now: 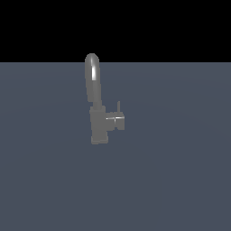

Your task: Turn on the faucet by rotating a designated handle.

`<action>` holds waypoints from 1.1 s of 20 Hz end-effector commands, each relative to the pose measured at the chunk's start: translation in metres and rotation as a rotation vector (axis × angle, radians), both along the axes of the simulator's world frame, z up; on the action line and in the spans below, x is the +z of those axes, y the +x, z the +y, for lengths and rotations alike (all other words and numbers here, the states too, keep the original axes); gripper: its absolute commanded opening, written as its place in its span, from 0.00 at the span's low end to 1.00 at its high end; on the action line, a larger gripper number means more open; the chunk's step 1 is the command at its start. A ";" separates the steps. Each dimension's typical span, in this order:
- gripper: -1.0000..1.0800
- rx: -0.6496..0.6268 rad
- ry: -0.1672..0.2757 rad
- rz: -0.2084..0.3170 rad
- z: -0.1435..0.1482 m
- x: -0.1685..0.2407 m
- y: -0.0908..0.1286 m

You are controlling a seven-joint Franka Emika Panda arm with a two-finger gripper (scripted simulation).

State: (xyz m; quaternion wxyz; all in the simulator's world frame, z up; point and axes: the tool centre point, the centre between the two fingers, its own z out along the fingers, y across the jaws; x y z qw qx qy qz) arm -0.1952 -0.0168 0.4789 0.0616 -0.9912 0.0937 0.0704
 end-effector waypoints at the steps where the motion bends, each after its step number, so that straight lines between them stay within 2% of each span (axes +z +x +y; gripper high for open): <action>1: 0.00 -0.034 0.034 0.038 -0.001 -0.007 0.014; 22: 0.00 -0.330 0.350 0.375 -0.011 -0.087 0.119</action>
